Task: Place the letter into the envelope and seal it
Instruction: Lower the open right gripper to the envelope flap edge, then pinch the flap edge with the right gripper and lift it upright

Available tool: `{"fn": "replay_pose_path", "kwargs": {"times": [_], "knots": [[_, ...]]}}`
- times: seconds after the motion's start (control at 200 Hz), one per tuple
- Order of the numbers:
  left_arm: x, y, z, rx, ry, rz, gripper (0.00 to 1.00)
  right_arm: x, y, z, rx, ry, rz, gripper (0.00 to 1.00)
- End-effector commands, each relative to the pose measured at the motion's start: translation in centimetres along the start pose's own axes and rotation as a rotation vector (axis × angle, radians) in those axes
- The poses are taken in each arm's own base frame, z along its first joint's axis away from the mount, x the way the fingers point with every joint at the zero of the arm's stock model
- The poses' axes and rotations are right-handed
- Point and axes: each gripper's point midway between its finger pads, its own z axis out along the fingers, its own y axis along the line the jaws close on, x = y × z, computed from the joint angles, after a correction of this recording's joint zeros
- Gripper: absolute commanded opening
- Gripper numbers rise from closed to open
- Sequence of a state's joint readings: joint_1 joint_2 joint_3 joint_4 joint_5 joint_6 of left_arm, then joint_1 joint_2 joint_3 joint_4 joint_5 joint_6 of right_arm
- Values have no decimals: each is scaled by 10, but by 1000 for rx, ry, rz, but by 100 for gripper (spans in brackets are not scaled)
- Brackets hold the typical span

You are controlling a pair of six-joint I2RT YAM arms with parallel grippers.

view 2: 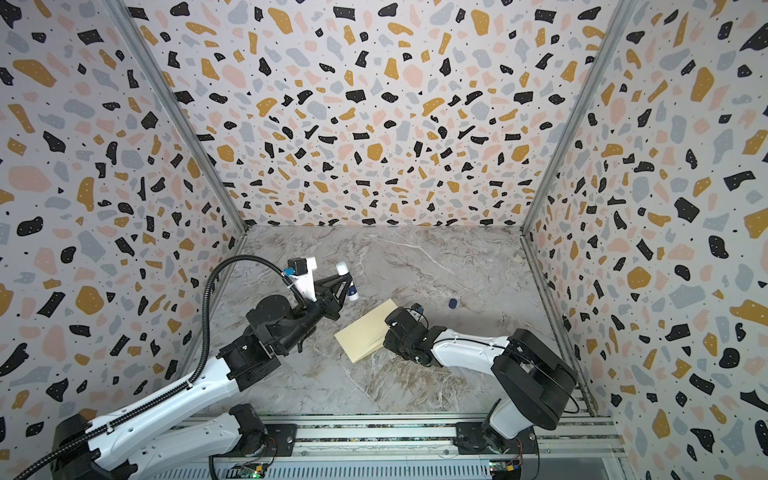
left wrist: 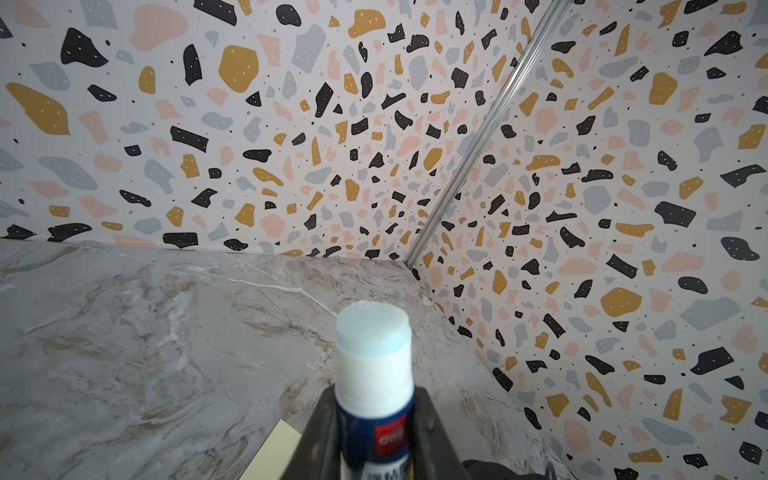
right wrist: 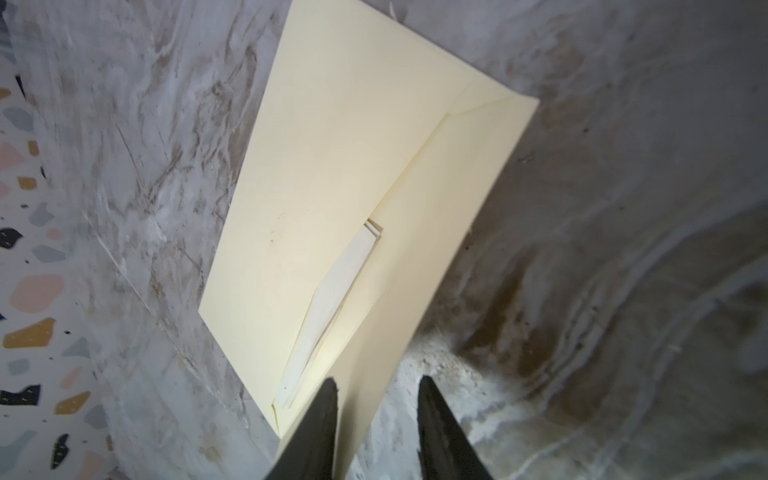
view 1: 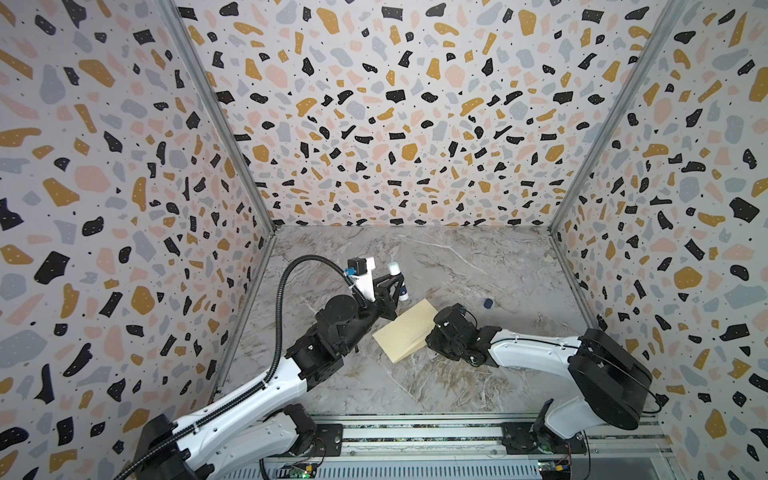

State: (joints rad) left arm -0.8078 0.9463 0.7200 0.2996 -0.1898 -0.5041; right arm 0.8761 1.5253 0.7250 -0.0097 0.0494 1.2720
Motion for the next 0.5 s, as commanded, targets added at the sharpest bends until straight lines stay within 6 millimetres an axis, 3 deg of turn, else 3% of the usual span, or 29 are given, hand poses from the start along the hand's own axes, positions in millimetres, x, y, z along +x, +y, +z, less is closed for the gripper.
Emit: {"fn": "replay_pose_path", "kwargs": {"times": [0.0, 0.255, 0.456, 0.496], "knots": [[-26, -6, -5, 7, -71, 21, 0, -12, 11, -3, -28, -32, -8, 21], [-22, -4, -5, -4, -52, 52, 0, -35, 17, -12, -82, -44, -119, 0], [-16, 1, -7, -24, -28, 116, 0, -68, 28, -37, -175, -28, -359, 0], [-7, 6, -7, -38, 5, 138, 0, -74, 29, -42, -179, -18, -419, 0]]}}
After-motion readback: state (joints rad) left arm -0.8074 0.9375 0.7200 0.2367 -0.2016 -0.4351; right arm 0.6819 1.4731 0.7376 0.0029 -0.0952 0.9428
